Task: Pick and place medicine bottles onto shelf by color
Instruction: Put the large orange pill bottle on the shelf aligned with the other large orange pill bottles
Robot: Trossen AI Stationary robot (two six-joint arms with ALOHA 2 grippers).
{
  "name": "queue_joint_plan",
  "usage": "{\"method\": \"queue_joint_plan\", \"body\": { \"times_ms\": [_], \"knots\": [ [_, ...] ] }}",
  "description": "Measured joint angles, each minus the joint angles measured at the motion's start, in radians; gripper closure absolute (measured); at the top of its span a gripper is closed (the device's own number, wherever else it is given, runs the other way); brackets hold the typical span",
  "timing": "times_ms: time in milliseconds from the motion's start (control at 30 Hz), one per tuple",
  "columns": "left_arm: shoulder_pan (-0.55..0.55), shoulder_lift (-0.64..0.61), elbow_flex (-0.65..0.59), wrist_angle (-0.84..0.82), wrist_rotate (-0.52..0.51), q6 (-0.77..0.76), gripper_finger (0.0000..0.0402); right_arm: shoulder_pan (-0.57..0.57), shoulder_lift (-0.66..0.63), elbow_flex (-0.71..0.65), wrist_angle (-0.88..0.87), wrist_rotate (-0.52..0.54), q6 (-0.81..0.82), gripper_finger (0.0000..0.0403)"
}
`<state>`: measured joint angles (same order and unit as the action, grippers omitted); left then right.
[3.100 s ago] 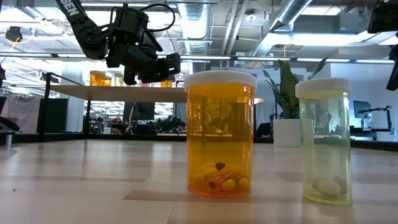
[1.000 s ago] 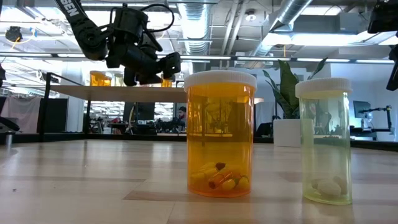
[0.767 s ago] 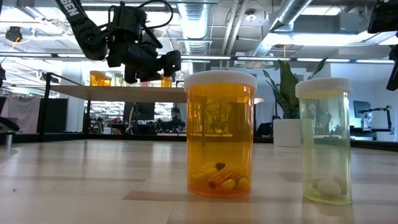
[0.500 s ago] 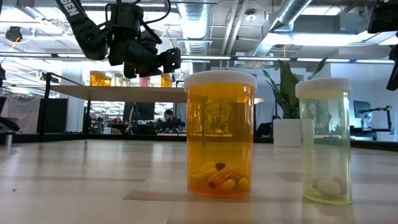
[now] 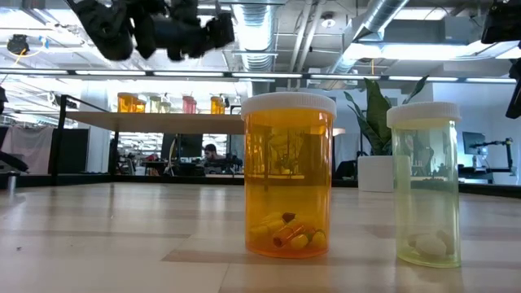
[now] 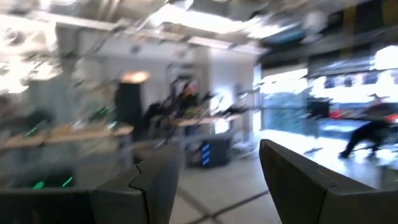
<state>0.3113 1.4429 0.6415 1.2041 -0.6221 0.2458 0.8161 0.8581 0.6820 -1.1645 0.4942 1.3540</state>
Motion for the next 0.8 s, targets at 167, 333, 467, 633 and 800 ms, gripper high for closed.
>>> {"method": "queue_joint_plan", "body": {
  "times_ms": [167,333,467,633,800],
  "knots": [
    [-0.042,-0.098,0.0,-0.046,0.16,0.035,0.0191,0.0,0.0,0.0,0.0,0.0,0.0,0.0177],
    [-0.097,-0.18,0.0,-0.17,0.264,-0.002,0.0191,0.0,0.0,0.0,0.0,0.0,0.0,0.0177],
    [-0.161,-0.209,0.0,-0.19,0.286,-0.024,0.0191,0.0,0.0,0.0,0.0,0.0,0.0,0.0177],
    [-0.281,-0.21,0.031,-0.213,0.252,0.036,0.0191,0.0,0.0,0.0,0.0,0.0,0.0,0.0177],
    [-0.426,-0.209,0.119,-0.39,0.135,0.064,0.0191,0.0,0.0,0.0,0.0,0.0,0.0,0.0177]
  ]
}}
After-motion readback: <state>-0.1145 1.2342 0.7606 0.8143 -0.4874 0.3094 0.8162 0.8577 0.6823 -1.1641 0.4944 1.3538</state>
